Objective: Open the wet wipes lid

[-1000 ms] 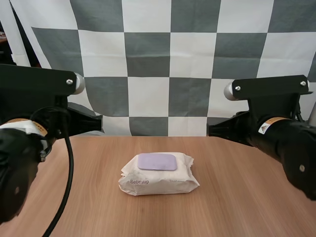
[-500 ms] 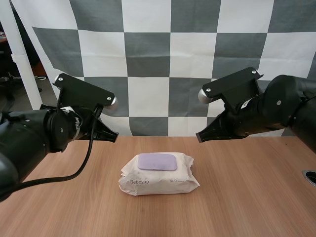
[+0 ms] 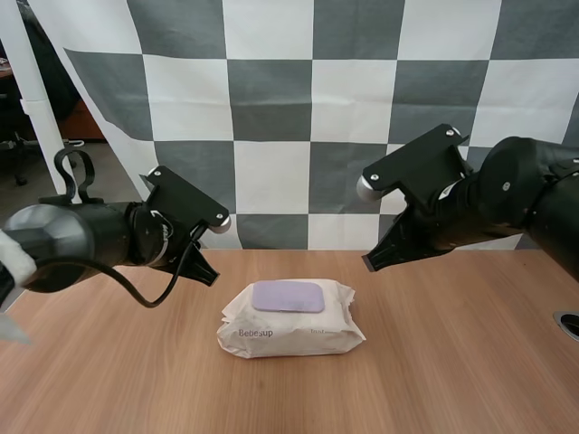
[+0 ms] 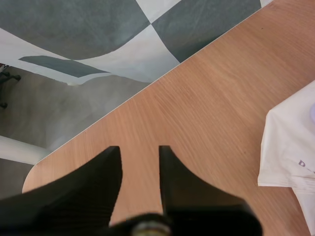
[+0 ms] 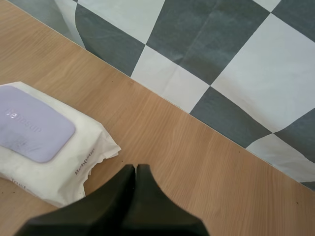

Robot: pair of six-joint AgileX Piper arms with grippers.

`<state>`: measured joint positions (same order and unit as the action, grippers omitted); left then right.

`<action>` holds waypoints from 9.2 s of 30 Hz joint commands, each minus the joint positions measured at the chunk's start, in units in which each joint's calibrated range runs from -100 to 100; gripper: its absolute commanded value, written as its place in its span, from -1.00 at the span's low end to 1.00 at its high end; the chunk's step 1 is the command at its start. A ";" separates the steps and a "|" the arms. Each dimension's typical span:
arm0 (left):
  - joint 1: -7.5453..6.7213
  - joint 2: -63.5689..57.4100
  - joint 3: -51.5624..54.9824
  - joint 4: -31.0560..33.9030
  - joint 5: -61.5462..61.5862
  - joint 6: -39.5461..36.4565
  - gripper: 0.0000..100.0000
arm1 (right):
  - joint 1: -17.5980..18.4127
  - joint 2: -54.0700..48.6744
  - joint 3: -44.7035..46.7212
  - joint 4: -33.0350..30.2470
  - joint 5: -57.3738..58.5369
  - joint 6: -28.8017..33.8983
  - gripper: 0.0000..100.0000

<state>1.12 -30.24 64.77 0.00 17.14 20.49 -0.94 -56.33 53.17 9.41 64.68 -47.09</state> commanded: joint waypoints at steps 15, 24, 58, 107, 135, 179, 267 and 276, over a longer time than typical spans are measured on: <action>0.05 10.67 -0.01 0.00 -5.58 11.74 1.00 | 0.00 -0.02 0.02 -0.73 -0.59 -2.52 1.00; -0.28 14.36 -0.01 -1.52 -6.32 14.01 1.00 | 0.00 -0.02 0.02 0.47 -1.93 -2.52 1.00; -0.20 14.36 -0.01 -57.99 23.44 65.00 1.00 | 0.00 -0.02 0.02 0.61 -0.48 -2.52 1.00; -0.11 27.46 -4.15 -60.13 42.51 72.74 -0.13 | 0.00 -0.02 0.02 5.68 9.82 -5.99 1.00; -0.07 25.79 -4.15 -58.40 46.26 70.16 1.00 | 0.00 -0.02 9.42 14.29 12.53 -36.82 1.00; -0.23 37.69 -10.84 -62.94 56.29 72.86 -1.00 | 0.00 -0.02 9.42 15.58 15.88 -35.32 1.00; -0.23 37.69 -10.84 -54.99 66.91 72.78 -1.00 | 6.77 22.16 10.18 10.39 -13.86 -52.91 -0.76; -0.23 37.69 -10.84 -54.99 66.91 72.78 -1.00 | 6.77 22.16 10.18 11.49 -15.31 -52.91 -1.00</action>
<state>0.85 7.42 54.00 -55.01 84.04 92.45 5.80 -34.16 63.32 20.32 50.45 -100.00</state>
